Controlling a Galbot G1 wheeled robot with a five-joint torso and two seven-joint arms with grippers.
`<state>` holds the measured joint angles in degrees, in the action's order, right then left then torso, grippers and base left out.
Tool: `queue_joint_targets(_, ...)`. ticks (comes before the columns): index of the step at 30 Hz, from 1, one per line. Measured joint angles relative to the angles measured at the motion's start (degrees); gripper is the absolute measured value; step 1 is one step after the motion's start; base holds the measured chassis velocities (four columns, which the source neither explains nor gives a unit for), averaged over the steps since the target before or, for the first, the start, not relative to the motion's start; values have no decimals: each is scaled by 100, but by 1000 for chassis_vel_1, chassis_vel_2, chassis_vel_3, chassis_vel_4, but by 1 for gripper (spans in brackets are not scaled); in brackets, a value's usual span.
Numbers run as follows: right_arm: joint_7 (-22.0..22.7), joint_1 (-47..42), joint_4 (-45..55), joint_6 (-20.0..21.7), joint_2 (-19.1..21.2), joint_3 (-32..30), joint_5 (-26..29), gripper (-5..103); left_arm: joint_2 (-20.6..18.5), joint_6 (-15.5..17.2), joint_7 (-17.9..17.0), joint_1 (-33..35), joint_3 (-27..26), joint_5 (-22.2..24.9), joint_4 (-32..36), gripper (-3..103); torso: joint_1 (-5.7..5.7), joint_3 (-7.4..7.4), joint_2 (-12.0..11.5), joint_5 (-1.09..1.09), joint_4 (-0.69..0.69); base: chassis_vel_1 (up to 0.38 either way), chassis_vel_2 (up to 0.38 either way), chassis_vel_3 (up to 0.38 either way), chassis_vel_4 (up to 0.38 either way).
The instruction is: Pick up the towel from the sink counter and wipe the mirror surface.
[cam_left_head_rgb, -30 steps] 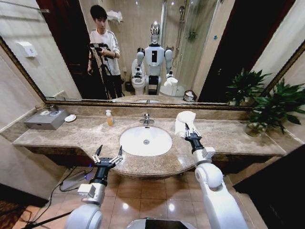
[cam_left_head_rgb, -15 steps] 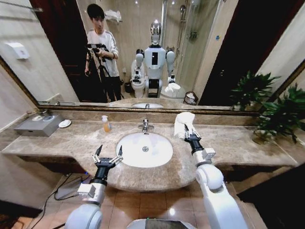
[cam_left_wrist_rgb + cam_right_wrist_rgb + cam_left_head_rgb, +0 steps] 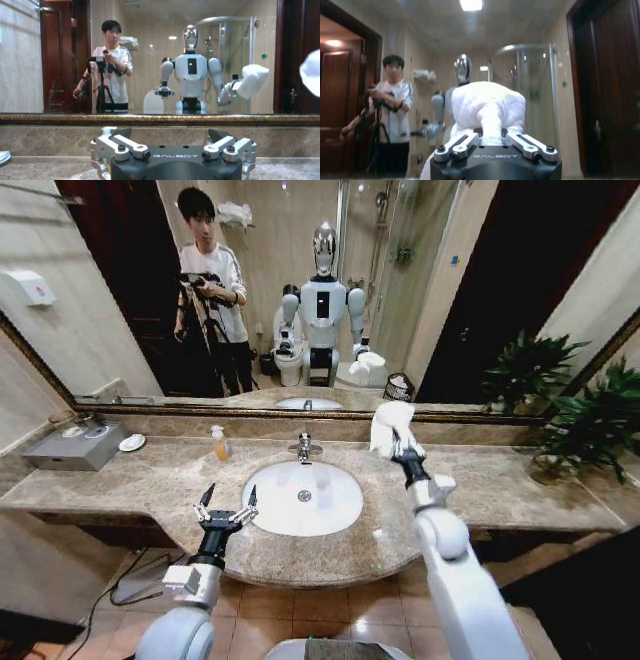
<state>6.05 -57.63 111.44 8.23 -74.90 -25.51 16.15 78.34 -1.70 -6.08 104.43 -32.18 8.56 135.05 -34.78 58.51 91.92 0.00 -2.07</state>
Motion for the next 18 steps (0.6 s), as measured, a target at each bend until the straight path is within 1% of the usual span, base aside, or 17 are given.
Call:
queue_joint_targets(2, 36, 542, -215, 12, 51, 70, 114, 13, 0, 0, -1, 0, 0, 0, 0, 100, -4, 1, -1, 1, 2, 0, 0, 0, 0)
queue_joint_targets(3, 36, 542, -215, 12, 51, 70, 114, 13, 0, 0, -1, 0, 0, 0, 0, 100, -4, 1, -1, 1, 2, 0, 0, 0, 0)
queue_joint_targets(4, 71, 949, -392, 29, 85, 142, 190, 13, 0, 0, -1, -1, 0, 0, 0, 100, -4, 1, -1, 0, 1, 0, 0, 0, 0)
queue_joint_targets(5, 71, 949, -392, 29, 85, 142, 190, 13, 0, 0, -1, -1, 0, 0, 0, 100, -4, 1, -1, 0, 1, 0, 0, 0, 0)
queue_joint_targets(6, 83, 1232, -527, 45, 101, 194, 228, 13, 0, 0, -1, -1, 0, 0, 0, 100, -5, 1, -1, -1, 0, 0, 0, 0, 0)
queue_joint_targets(7, 107, 1651, -755, 60, 93, 265, 250, 13, 0, 0, -1, -1, 0, 0, 0, 100, -5, 2, -1, -1, 0, 0, 0, 0, 0)
queue_joint_targets(8, 107, 1651, -755, 60, 93, 265, 250, 13, 0, 0, -1, -1, 0, 0, 0, 100, -5, 2, -1, -1, 0, 0, 0, 0, 0)
queue_joint_targets(11, 171, 2333, -1192, 112, -6, 419, 277, 13, 0, 0, 0, -1, 0, 0, 0, 100, -4, 1, -1, -2, 0, 0, 0, 0, 0)
queue_joint_targets(13, 183, 2438, -1268, 124, -30, 453, 285, 13, 0, 0, 0, -1, 0, 0, 0, 100, -4, 1, -1, -2, 0, 0, 0, 0, 0)
queue_joint_targets(16, 197, 2901, -1618, 174, -134, 608, 297, 13, 0, 0, 0, -1, 0, 0, 0, 100, -4, 1, -1, -2, 2, 0, 0, 0, 0)
queue_joint_targets(18, 197, 3019, -1734, 182, -170, 640, 291, 13, 0, 0, 0, -1, 0, 0, 0, 100, -3, 1, -1, -1, 2, 0, 0, 0, 0)
